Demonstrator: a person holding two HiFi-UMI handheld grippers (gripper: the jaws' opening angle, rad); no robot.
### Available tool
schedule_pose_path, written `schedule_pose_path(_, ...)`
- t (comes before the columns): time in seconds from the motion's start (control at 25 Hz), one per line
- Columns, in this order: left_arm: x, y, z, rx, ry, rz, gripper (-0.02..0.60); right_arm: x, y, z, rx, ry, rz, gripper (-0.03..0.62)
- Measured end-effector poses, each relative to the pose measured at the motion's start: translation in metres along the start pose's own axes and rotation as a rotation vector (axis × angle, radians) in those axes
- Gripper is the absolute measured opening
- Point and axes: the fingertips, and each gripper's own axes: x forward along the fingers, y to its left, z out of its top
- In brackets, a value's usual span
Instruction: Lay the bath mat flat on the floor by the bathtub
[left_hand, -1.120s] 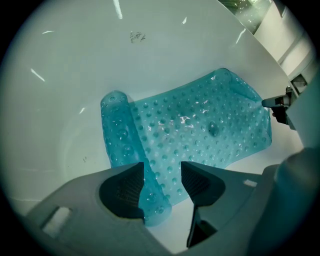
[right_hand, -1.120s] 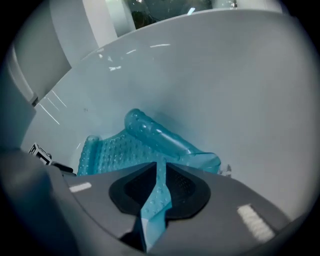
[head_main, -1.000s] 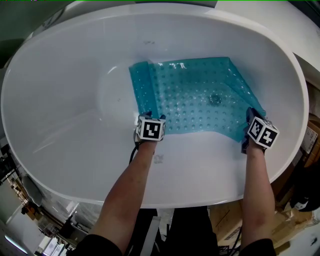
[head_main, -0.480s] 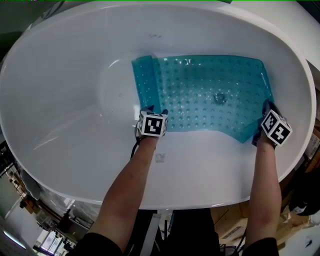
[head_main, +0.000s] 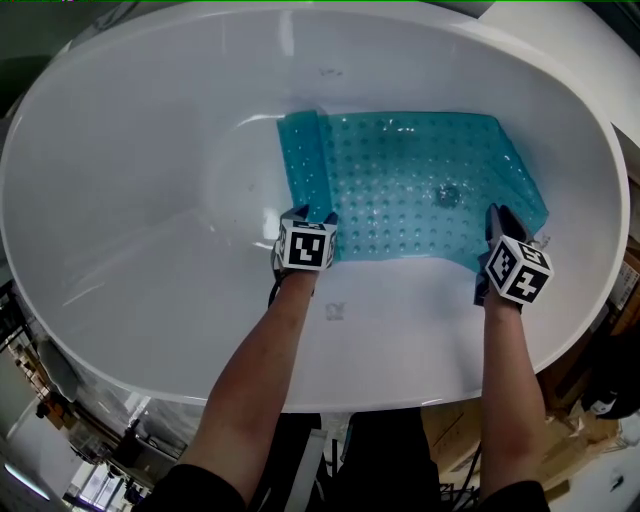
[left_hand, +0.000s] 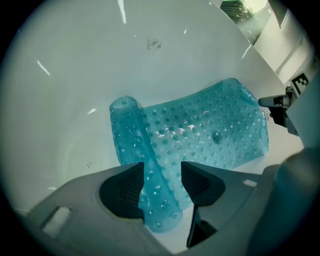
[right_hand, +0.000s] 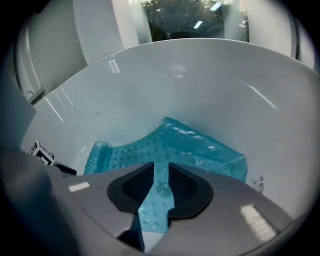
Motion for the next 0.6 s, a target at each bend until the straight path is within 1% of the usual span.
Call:
schedule_pose_path(0.08, -0.008, 0.008, -0.001, -0.017, -0.012, -0.012, 0.242, 0.008, 0.041, -0.011, -0.036, 0.035, 0.059, 0.095)
schedule_pose_path(0.16, -0.016, 0.017, -0.004, -0.039, -0.029, -0.025, 0.215, 0.015, 0.08, -0.022, -0.054, 0.061, 0.109, 0.097)
schedule_pose_path(0.28, -0.03, 0.037, -0.008, -0.067, -0.059, -0.029, 0.168, 0.022, 0.134, -0.034, -0.039, 0.088, 0.175, 0.098)
schedule_pose_path(0.36, -0.042, 0.054, -0.009, -0.072, -0.084, -0.018, 0.096, 0.025, 0.169, -0.043, -0.032, 0.11, 0.222, 0.108)
schedule_pose_path(0.44, -0.053, 0.07, -0.011, -0.061, -0.106, -0.004, 0.003, 0.026, 0.201, -0.052, -0.046, 0.132, 0.263, 0.12)
schedule_pose_path(0.52, -0.059, 0.083, -0.014, -0.053, -0.12, -0.007, 0.005, 0.029, 0.228, -0.061, -0.065, 0.15, 0.296, 0.134)
schedule_pose_path(0.6, -0.062, 0.096, -0.02, -0.063, -0.128, -0.018, 0.005, 0.034, 0.25, -0.071, -0.07, 0.167, 0.329, 0.163)
